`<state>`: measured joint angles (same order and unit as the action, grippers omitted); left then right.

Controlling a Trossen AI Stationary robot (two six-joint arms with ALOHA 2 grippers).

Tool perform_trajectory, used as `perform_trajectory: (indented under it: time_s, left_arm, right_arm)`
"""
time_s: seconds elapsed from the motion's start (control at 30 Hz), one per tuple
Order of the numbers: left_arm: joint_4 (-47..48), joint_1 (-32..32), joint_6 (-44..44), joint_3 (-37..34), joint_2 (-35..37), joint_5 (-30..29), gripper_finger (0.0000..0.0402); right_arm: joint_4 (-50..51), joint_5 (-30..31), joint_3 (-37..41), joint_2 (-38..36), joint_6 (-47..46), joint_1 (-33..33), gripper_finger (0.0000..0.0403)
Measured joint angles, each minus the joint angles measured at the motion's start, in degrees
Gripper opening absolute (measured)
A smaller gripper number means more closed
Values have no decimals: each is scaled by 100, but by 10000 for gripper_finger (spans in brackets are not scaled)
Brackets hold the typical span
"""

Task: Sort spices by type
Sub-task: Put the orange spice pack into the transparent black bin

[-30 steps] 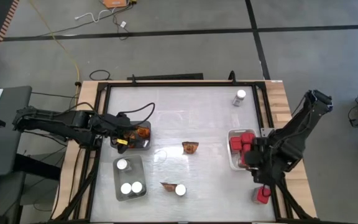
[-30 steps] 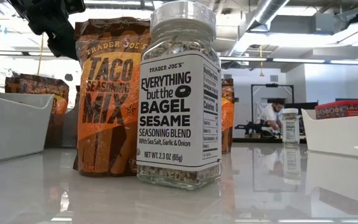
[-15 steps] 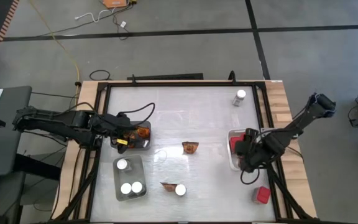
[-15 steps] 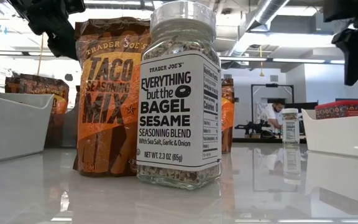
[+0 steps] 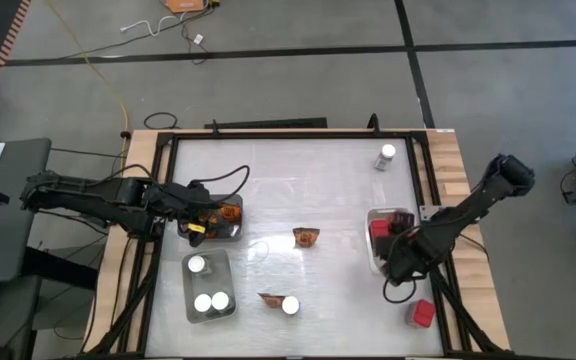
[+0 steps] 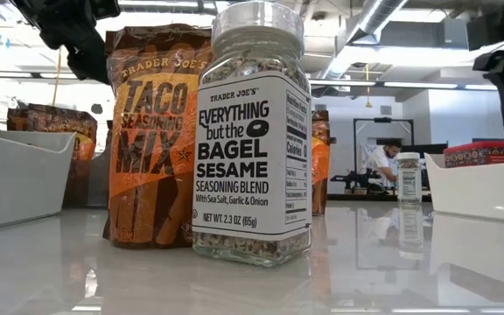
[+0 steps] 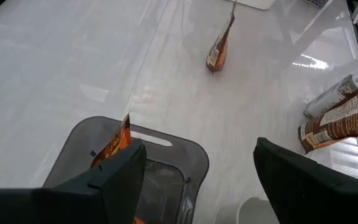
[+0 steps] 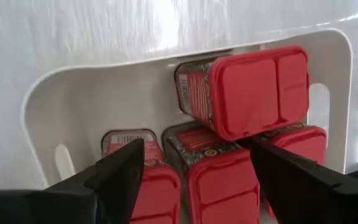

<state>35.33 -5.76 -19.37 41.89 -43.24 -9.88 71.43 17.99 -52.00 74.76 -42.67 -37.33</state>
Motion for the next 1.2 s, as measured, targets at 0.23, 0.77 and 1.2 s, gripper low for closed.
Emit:
perform_trajectory:
  time_s: [0.23,0.77,1.2]
  left_arm:
    - [0,0,158,0,0,-1,286]
    - [-2,1,226,0,0,-2,286]
    - [4,2,643,0,886,360,286]
  right_arm:
    - [52,1,-294,-349,-38,-139,327]
    - [-3023,499,-454,-497,1236,945,327]
    - [-4254,426,-1150,507,2858,2401,311]
